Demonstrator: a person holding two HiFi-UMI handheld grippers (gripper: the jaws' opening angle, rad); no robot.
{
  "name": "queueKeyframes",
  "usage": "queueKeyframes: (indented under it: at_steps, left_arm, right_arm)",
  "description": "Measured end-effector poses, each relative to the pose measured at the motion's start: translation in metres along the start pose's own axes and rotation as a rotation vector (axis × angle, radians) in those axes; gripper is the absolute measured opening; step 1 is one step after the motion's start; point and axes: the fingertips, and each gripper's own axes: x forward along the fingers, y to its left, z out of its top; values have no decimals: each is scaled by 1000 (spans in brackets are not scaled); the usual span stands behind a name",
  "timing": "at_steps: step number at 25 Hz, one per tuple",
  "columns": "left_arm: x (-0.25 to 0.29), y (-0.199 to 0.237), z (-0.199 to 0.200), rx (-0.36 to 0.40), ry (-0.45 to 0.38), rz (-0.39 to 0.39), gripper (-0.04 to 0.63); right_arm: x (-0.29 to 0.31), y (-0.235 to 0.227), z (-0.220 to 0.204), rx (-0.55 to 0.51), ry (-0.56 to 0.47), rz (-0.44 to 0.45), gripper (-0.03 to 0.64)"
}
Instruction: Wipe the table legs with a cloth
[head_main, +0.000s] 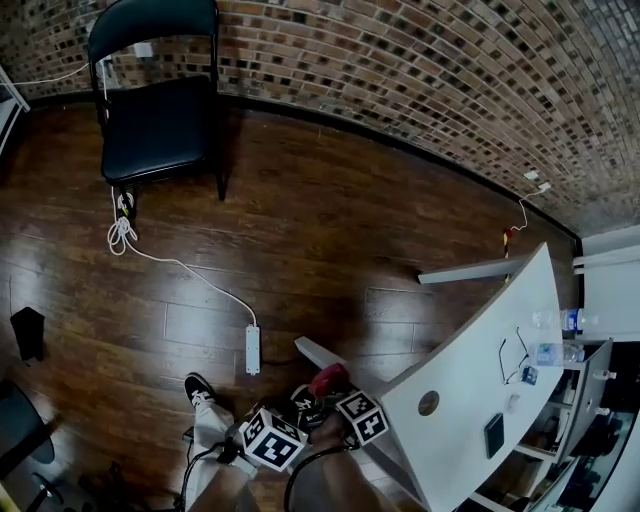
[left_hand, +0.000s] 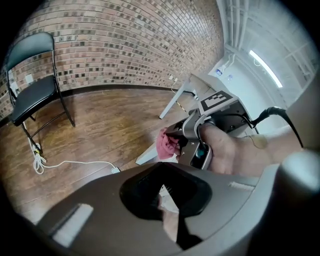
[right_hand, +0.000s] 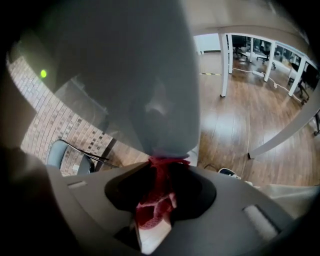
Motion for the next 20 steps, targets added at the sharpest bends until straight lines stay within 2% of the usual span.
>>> queueKeyframes:
  at_steps: [4, 11, 20]
  left_arm:
    - [-18, -9, 2, 16, -7, -1, 2]
    - [-46, -22, -10, 41, 24, 16, 2]
    - [-78, -40, -8, 81, 49, 33, 2]
  right_arm:
    - [-19, 6, 2, -10, -27, 10, 121]
    - [-51, 11, 14, -111, -90, 34, 110]
    - [-85, 20, 25, -110, -111, 69, 103]
